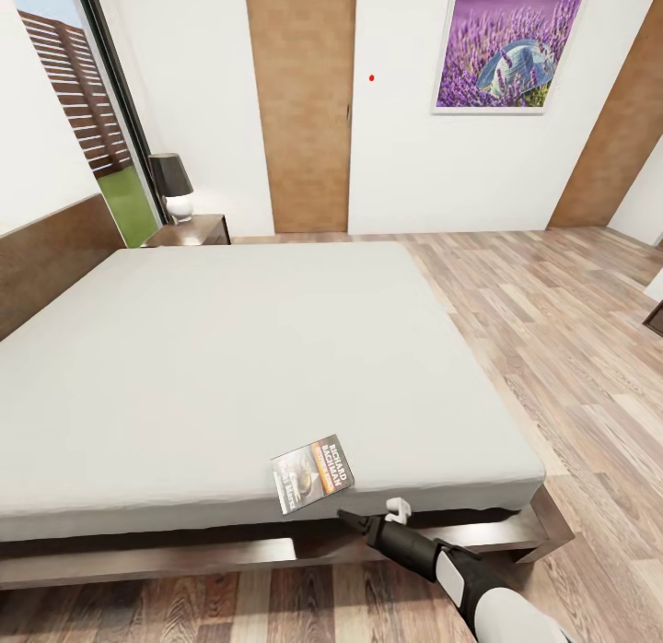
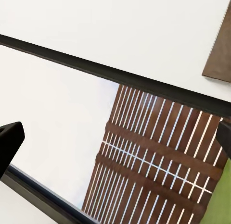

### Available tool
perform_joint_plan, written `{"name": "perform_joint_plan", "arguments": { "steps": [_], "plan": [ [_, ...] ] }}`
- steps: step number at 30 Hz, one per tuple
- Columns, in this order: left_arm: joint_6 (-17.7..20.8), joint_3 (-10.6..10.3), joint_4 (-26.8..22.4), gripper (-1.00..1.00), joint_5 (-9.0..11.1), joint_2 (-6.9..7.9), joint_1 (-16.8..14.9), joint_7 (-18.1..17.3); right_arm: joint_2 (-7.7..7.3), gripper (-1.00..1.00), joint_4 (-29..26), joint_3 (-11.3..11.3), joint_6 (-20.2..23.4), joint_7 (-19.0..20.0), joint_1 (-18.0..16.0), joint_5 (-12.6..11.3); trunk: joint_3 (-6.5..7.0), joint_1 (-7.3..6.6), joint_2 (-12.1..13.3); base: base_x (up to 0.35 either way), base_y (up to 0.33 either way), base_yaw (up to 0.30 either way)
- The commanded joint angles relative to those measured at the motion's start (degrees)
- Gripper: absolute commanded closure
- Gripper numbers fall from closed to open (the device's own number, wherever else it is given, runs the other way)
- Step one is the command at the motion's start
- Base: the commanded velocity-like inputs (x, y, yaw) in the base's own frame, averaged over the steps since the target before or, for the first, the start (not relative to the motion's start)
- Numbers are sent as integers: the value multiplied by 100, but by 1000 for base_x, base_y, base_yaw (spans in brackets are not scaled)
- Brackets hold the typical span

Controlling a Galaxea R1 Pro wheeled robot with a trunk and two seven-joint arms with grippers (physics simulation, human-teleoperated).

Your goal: In the bedroom, move the book from the bed onto either nightstand, and place the two sandals side by side next to the bed.

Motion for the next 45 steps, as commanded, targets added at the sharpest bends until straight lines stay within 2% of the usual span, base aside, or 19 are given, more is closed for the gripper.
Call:
{"name": "perform_joint_plan", "arguments": {
  "steps": [1,11,41,45],
  "plan": [
    [60,-48,-6,-100,59,10,-5,38,14,-100,-17,-49,50,28,-2,35,-5,0,-3,0,0,0],
    [286,-101,5,-100,50,12,-64,38,-1,-100,-70,-137,56,42,-79,0,-5,0,-3,0,0,0],
    [287,-101,5,-100,48,12,-64,38,-1,-100,-70,-137,54,42,-79,0,-5,0,-3,0,0,0],
    [417,-100,107,-100,10,-118,-4,38,-132,-100,-126,-115,65,12,51,47,-5,0,-3,0,0,0]
  ]
}}
